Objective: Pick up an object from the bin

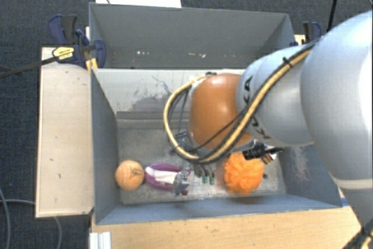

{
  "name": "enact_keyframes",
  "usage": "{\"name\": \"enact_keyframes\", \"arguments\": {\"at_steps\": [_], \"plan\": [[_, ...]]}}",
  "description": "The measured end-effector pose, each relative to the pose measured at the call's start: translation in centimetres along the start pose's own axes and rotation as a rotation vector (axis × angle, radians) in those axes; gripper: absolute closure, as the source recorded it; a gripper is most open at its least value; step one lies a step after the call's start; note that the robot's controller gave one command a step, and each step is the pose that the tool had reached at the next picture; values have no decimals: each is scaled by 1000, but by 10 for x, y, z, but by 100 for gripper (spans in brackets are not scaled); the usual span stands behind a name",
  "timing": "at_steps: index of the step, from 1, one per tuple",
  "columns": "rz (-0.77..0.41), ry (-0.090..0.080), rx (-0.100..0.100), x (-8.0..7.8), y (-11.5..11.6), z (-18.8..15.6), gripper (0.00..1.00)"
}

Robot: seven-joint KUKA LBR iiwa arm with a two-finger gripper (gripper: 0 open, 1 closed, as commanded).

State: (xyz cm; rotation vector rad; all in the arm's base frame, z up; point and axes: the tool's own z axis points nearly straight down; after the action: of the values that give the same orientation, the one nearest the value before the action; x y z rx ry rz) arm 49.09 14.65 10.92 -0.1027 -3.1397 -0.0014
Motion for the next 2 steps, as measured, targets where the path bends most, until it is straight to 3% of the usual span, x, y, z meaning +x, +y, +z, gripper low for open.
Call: {"name": "enact_keyframes", "arguments": {"at_steps": [1, 2], "plan": [[54, -4, -2, 2, -3, 39, 0], [87, -14, -6, 6, -5, 36, 100]]}}
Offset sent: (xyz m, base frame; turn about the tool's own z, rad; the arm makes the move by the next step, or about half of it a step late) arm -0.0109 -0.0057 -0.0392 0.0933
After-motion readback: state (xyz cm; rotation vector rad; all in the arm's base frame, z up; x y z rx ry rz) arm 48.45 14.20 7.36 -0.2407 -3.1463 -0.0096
